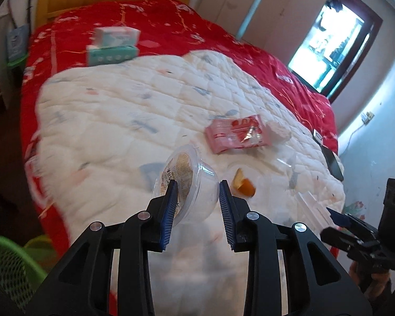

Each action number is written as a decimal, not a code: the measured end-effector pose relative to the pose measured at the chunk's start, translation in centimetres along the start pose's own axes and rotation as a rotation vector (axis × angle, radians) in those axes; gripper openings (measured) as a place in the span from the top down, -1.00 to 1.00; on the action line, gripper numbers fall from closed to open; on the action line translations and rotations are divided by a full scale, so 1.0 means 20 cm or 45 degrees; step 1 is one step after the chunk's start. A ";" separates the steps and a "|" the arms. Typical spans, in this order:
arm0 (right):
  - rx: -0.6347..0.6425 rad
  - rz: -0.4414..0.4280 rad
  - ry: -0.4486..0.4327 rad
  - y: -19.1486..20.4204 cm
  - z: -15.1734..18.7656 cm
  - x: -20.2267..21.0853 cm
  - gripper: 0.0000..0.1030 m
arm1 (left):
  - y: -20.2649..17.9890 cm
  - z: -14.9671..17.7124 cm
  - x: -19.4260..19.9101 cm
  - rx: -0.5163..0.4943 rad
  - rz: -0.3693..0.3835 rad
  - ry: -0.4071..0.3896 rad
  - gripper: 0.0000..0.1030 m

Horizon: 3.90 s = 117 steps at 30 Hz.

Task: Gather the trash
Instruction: 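Carry the clear cup to the wastebasket and drop it while the right tool holds the lid, then lower the white cup lid over the green wastebasket and open the right tool, then move both tools back over the white quilted pad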

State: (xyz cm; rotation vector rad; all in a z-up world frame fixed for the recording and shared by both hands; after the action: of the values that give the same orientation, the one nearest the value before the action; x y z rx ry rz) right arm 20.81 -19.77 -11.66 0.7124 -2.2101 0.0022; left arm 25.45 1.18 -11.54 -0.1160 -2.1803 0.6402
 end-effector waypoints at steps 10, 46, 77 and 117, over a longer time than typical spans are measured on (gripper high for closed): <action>0.101 -0.092 -0.003 0.37 0.02 0.00 -0.59 | 0.47 0.16 0.48 0.109 -0.158 -0.126 0.39; 0.362 -0.349 0.100 1.17 0.06 -0.21 -0.59 | 1.37 0.56 0.89 0.495 -0.450 -0.128 -0.09; 0.487 -0.565 0.306 1.95 0.17 -0.78 -0.68 | 1.59 0.65 1.30 0.623 -0.522 -0.299 -0.13; 0.081 0.060 0.054 0.19 -0.18 -0.17 -0.53 | 0.89 0.40 0.76 0.328 -0.322 -0.128 -0.14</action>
State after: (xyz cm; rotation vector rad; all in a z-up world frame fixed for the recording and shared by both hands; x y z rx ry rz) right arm 23.21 -14.06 -10.83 0.6892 -2.1940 0.1106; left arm 7.16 17.75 -13.49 0.3286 -2.1403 0.7862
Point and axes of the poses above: each gripper's, at about its wrist camera, not at the fingertips, and x roughly against the way its jaws point, y to its left, z to its underside, the point moved 7 cm from there along -x, roughly the way its jaws point, and after that the axes turned 15 degrees about x, right-handed, at the moved point
